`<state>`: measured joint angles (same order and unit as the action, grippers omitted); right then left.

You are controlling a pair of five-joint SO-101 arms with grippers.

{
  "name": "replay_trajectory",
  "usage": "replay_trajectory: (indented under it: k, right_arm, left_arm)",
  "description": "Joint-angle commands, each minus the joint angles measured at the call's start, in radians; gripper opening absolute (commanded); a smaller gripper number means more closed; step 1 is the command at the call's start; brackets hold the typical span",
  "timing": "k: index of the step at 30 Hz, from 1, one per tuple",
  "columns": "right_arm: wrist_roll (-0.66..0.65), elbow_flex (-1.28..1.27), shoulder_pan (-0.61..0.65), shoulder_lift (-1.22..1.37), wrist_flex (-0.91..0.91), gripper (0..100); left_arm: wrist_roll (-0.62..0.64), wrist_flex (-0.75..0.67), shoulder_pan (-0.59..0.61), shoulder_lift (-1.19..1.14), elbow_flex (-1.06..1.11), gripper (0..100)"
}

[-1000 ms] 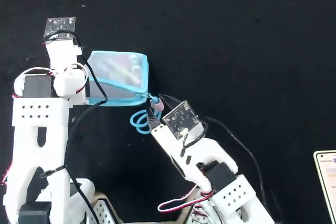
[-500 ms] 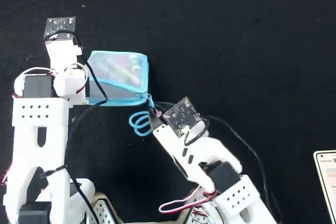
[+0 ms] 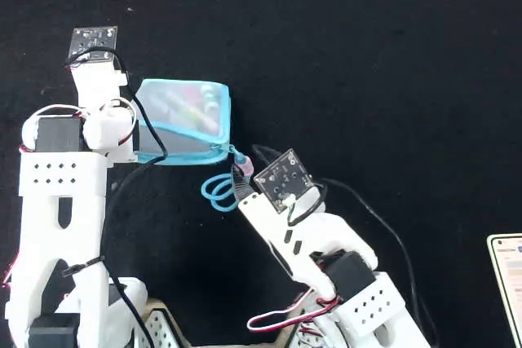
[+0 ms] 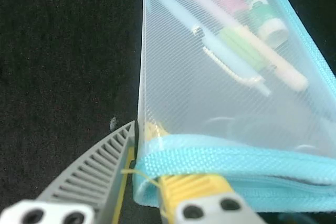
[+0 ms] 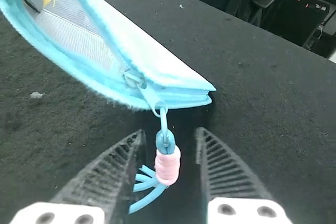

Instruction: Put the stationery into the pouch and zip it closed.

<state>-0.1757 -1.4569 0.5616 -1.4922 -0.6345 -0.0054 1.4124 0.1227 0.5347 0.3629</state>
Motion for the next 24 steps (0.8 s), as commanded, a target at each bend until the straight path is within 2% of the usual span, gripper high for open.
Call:
replay_trajectory:
  k: [1,12,24]
  right_arm:
    - [-0.011,0.005,0.012,0.047,0.054,14.7]
    - [-0.005,0.07,0.025,0.466,0.354,14.6]
    - [-0.005,0.07,0.025,0.521,0.482,14.5]
  left_arm:
    - [0.0,0.002,-0.002,-0.011,-0.007,3]
    - [-0.002,0.006,0.004,-0.012,-0.015,3]
    - [-0.002,0.006,0.004,-0.012,-0.013,3]
